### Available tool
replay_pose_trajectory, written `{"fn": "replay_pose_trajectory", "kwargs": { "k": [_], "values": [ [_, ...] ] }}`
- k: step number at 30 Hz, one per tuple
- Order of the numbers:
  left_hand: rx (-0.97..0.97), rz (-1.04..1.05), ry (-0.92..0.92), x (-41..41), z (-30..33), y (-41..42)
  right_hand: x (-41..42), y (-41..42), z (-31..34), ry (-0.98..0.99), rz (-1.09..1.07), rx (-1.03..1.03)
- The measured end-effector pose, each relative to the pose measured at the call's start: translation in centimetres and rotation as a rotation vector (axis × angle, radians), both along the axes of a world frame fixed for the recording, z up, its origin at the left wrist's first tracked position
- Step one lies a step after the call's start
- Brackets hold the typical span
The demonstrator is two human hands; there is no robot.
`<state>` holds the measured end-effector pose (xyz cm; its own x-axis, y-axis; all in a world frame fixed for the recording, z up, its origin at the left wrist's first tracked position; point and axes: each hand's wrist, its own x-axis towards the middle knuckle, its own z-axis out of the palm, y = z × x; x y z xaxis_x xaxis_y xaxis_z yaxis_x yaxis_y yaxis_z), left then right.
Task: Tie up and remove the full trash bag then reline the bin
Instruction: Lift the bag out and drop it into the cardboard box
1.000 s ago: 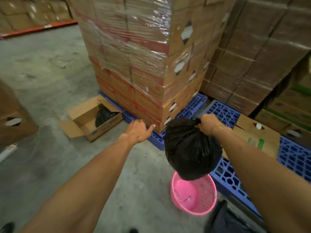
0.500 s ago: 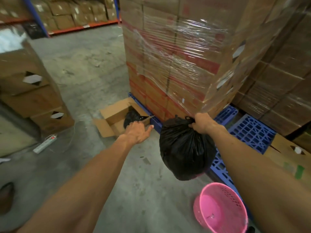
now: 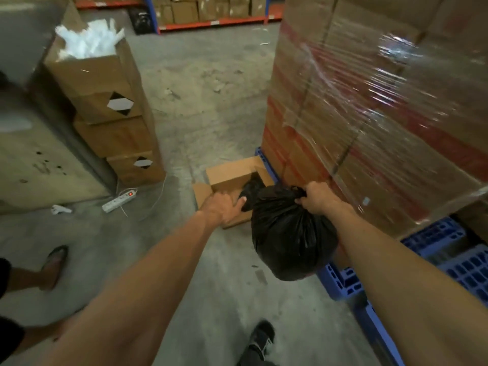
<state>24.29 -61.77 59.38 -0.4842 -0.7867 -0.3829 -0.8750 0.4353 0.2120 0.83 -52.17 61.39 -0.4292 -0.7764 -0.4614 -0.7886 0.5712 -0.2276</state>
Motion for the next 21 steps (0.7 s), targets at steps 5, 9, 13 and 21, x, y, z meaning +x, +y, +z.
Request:
{"fn": "replay_pose_trajectory", "kwargs": {
  "k": [5,9,13,21],
  "values": [
    [0.016,0.049,-0.015,-1.3,-4.5,-8.1,-0.5,-9.1,-3.8,-0.043,0.034,0.021],
    [0.018,0.058,0.022,-2.9,-8.0,-15.2,-1.4,-16.4,-6.9,-0.027,0.021,0.005],
    [0.018,0.024,-0.022,-4.5,-12.3,-23.3,-2.5,-24.0,-10.9,-0.024,0.007,0.010],
    [0.088,-0.034,-0.056,-6.9,-21.8,-35.9,-4.3,-36.9,-21.3,-0.133,0.046,0.104]
  ]
}}
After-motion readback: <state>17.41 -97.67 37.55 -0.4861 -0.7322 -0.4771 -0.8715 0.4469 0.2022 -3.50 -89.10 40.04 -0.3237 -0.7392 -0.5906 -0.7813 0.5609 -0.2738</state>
